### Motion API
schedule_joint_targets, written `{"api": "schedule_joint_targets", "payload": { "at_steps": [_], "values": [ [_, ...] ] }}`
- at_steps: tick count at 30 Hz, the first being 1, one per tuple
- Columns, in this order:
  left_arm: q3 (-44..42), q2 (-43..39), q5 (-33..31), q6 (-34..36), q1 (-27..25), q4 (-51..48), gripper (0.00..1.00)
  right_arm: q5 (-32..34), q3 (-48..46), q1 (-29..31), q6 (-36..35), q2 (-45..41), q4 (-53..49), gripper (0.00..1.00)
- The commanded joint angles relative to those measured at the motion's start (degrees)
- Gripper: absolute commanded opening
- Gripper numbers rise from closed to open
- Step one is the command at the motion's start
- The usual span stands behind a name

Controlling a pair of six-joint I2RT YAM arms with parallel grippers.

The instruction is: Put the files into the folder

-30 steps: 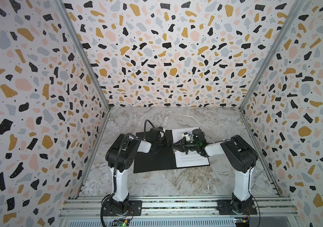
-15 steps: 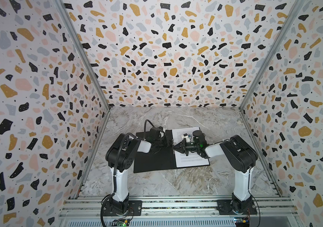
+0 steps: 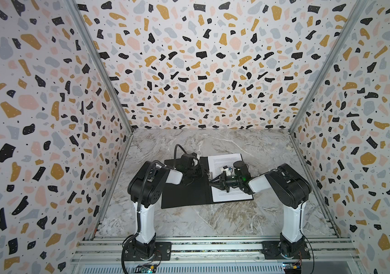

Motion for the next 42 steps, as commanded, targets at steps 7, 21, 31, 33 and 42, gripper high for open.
{"api": "schedule_joint_targets", "payload": {
  "at_steps": [7,21,31,33,42],
  "values": [
    [0.0,2.4,-2.0,1.3,0.0,-2.7,0.09,1.1,2.0,-1.3,3.5,-3.5,2.3,0.32],
    [-0.2,2.3,-2.3,1.8,0.0,-2.9,0.09,1.9,3.9,-2.3,6.6,-2.4,5.1,0.36],
    [0.1,2.1,-2.9,2.7,0.0,-4.0,0.09,1.4,7.2,-2.3,7.4,0.8,3.2,0.41],
    [0.1,2.0,-3.0,2.8,0.0,-4.0,0.09,1.1,7.7,-2.2,7.7,1.2,3.2,0.41],
    [0.3,2.2,-3.1,2.8,0.0,-4.1,0.09,0.3,7.5,-1.8,9.2,2.7,4.0,0.41]
  ]
}}
